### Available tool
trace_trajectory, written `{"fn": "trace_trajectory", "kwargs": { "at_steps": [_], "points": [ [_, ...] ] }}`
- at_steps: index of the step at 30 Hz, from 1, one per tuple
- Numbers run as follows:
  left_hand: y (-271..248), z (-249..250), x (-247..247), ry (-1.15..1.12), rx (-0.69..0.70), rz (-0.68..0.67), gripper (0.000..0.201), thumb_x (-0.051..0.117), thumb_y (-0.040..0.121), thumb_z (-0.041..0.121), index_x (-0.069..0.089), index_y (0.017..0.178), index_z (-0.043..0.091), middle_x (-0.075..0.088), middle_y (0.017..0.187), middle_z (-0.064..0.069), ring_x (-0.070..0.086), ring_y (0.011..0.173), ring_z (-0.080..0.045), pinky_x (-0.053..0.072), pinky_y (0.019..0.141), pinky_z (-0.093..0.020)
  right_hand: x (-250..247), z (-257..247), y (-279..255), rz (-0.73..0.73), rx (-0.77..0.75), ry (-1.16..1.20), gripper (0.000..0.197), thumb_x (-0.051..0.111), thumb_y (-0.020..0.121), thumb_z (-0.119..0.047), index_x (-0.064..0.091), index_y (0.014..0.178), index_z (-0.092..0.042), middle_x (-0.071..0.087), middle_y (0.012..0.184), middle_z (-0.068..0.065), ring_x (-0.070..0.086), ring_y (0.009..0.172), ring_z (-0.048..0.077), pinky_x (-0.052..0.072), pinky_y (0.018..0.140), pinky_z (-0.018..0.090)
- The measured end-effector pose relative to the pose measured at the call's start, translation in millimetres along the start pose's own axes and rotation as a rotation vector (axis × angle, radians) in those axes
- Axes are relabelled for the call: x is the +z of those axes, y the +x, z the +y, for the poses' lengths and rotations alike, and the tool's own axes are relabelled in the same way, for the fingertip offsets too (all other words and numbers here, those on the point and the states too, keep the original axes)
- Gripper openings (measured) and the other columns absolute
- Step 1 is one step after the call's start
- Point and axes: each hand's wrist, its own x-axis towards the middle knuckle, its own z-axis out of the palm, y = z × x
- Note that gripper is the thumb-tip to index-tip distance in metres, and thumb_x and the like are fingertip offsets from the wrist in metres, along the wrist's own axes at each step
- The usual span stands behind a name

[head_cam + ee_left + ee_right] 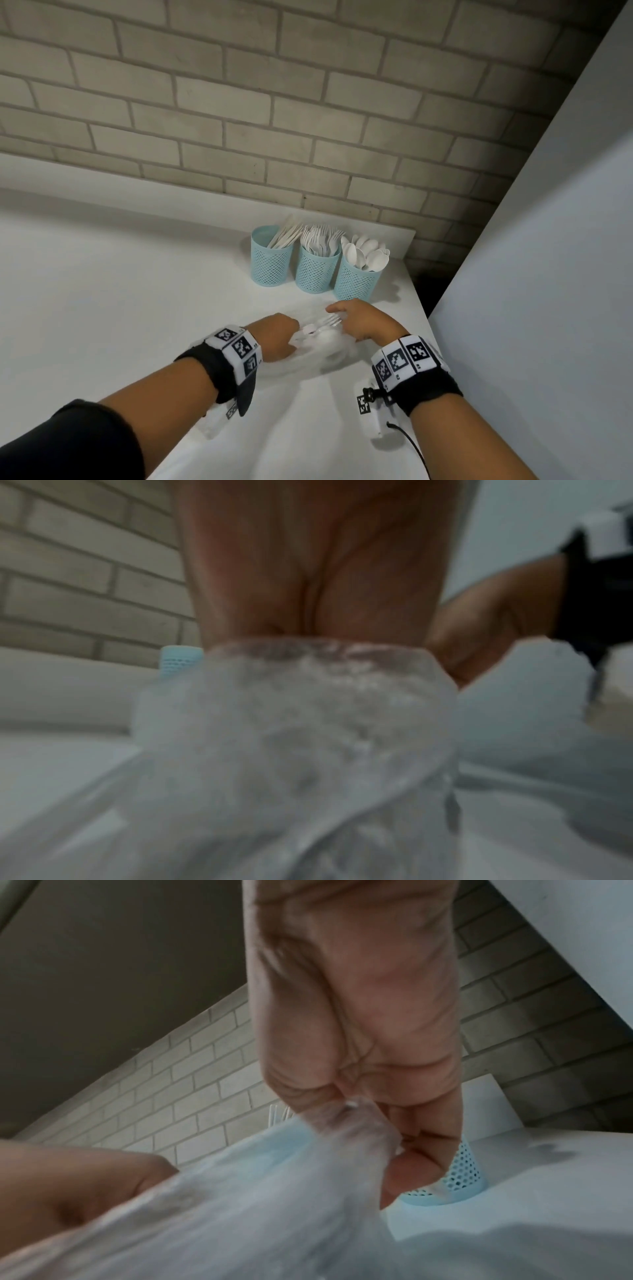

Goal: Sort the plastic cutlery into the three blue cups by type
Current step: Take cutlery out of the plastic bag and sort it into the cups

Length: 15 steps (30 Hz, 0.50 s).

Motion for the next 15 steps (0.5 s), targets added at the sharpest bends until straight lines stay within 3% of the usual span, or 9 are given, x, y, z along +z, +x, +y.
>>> {"fn": "trace_trajectory", "kwargs": {
  "at_steps": [3, 6, 9, 12, 13, 15],
  "points": [
    [-3, -6, -8, -0.103, 0.036, -0.011, 0.031, 0.048, 0.094, 0.021, 0.057, 0.115, 0.001, 0.058, 0.121, -0.011, 0.053, 0.111, -0.025, 0.038, 0.087, -0.026, -2, -1, 0, -0.003, 0.03, 0.049, 0.055, 0.033, 0.089, 0.007, 0.051, 0.133, -0.022, 0.046, 0.139, 0.006, 0.052, 0.101, 0.02, 0.046, 0.059, 0.019],
    [-3, -12, -9, -0.199, 0.029, 0.051, 0.024, 0.053, 0.09, 0.018, 0.063, 0.103, 0.0, 0.063, 0.109, -0.013, 0.051, 0.09, -0.019, 0.032, 0.073, -0.021, -3, 0, 2, 0.006, 0.053, 0.067, 0.052, 0.035, 0.091, 0.006, 0.052, 0.132, -0.022, 0.047, 0.136, 0.009, 0.051, 0.097, 0.019, 0.044, 0.055, 0.018],
    [-1, -19, -10, -0.274, -0.019, 0.106, 0.017, 0.06, 0.087, 0.022, 0.061, 0.084, 0.006, 0.057, 0.086, -0.008, 0.044, 0.078, -0.016, 0.029, 0.059, -0.022, -4, 2, 3, 0.029, 0.077, 0.083, 0.054, 0.035, 0.09, 0.008, 0.054, 0.131, -0.021, 0.054, 0.121, 0.008, 0.052, 0.088, 0.019, 0.047, 0.057, 0.02],
    [0, -24, -11, -0.394, -0.083, 0.125, 0.036, 0.065, 0.085, 0.032, 0.041, 0.061, 0.019, 0.04, 0.066, 0.005, 0.036, 0.061, -0.011, 0.024, 0.054, -0.021, -5, 3, 2, 0.014, 0.085, 0.066, 0.059, 0.035, 0.087, 0.01, 0.054, 0.131, -0.024, 0.055, 0.125, 0.008, 0.058, 0.1, 0.021, 0.049, 0.061, 0.02],
    [0, -25, -12, -0.431, -0.092, 0.123, 0.039, 0.066, 0.085, 0.032, 0.039, 0.059, 0.021, 0.037, 0.063, 0.006, 0.033, 0.058, -0.008, 0.022, 0.053, -0.021, -5, 3, 1, 0.006, 0.084, 0.062, 0.059, 0.036, 0.086, 0.01, 0.053, 0.131, -0.025, 0.053, 0.129, 0.008, 0.058, 0.103, 0.021, 0.049, 0.061, 0.02],
    [0, -27, -11, -0.497, -0.107, 0.121, 0.029, 0.068, 0.084, 0.027, 0.049, 0.065, 0.017, 0.039, 0.062, 0.008, 0.034, 0.057, -0.005, 0.024, 0.053, -0.02, -4, 3, 0, -0.01, 0.084, 0.056, 0.059, 0.04, 0.086, 0.01, 0.052, 0.132, -0.025, 0.051, 0.131, 0.007, 0.058, 0.099, 0.02, 0.052, 0.065, 0.022]
  ]
}}
